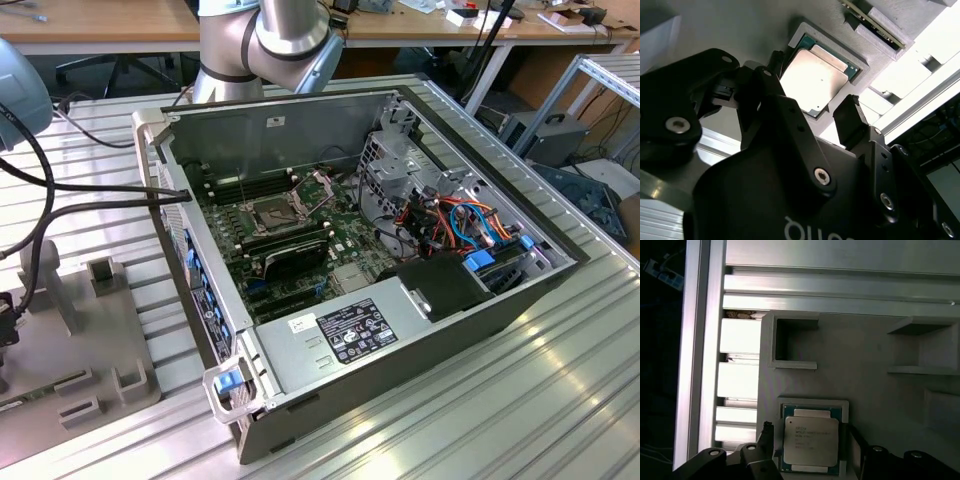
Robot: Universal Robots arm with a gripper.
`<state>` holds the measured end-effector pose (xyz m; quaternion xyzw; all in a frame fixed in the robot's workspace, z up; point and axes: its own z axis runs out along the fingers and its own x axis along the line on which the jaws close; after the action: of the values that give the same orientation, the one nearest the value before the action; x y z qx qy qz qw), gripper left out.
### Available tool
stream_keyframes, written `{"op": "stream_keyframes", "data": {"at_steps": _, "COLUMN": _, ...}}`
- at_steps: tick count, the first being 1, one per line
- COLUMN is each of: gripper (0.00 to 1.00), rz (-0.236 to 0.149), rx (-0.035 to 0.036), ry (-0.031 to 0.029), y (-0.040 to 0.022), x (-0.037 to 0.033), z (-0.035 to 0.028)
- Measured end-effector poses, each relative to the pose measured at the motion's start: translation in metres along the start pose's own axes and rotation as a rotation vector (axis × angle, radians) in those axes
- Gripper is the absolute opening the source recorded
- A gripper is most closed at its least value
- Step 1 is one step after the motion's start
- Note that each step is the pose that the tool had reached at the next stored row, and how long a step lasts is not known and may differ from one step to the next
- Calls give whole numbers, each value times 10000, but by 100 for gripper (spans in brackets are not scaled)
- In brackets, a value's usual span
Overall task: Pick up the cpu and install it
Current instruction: 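Pick up the cpu and move it towards the insertion slot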
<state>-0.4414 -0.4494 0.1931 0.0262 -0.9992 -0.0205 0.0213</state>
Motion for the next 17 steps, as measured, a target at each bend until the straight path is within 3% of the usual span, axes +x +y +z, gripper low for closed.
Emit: {"op": "stream_keyframes", "data": {"at_steps": 17, "gripper": 68, "rz": 1, "rx": -1, "ry": 0, "y": 7, "x": -1, "z": 26}}
